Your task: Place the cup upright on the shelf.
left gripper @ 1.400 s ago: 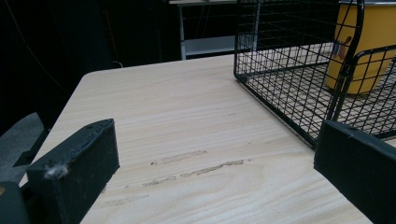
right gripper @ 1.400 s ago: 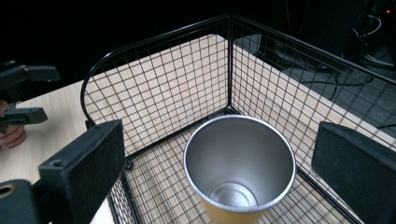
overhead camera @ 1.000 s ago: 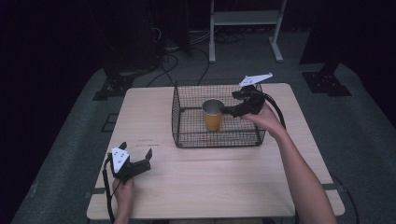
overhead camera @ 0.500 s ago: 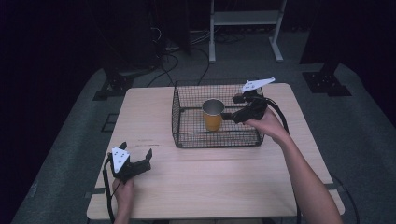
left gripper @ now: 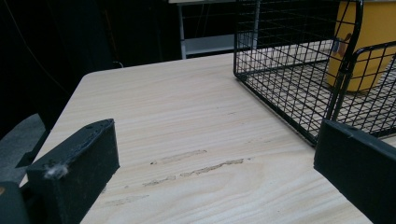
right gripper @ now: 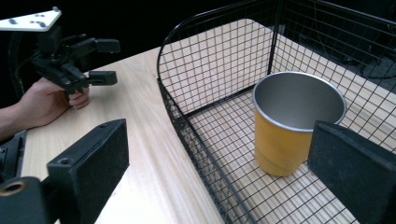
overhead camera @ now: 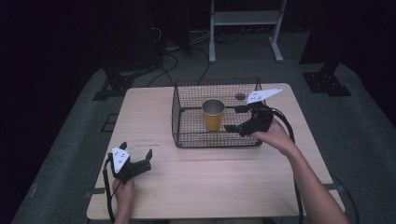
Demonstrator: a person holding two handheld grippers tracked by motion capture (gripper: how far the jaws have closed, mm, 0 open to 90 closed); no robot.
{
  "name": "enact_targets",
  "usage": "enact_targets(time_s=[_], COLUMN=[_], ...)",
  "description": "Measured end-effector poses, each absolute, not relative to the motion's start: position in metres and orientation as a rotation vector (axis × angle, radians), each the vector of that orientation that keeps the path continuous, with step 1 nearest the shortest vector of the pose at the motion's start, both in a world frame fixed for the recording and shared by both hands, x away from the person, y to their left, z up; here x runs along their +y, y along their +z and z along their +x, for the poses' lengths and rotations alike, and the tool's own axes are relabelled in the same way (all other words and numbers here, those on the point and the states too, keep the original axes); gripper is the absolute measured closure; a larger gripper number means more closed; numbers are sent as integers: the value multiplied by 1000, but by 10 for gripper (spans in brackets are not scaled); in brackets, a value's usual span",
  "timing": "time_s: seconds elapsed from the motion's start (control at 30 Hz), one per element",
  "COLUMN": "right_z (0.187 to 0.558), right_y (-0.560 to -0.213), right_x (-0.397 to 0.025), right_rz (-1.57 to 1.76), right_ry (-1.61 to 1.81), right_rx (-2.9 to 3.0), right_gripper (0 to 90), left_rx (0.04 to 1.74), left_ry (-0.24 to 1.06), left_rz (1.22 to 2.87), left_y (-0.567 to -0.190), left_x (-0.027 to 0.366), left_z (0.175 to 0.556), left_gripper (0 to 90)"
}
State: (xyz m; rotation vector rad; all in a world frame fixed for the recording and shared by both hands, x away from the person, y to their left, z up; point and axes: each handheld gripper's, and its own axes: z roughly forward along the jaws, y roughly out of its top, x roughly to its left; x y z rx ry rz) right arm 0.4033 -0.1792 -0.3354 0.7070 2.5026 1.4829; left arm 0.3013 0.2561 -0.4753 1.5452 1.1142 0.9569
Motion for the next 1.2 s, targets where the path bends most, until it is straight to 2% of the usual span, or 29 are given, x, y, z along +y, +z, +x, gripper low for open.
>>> enact_targets(time_s=[1.2], right_z=[344], right_y=[-378], right_x=[-214], right_rz=[722], right_ry=[1511], right_rx=[2503], right_gripper=[47], left_rx=[1111], left_ry=[961], left_rz=[1552], left_y=[-475], left_x=[255], left_z=[301], left_gripper=[0])
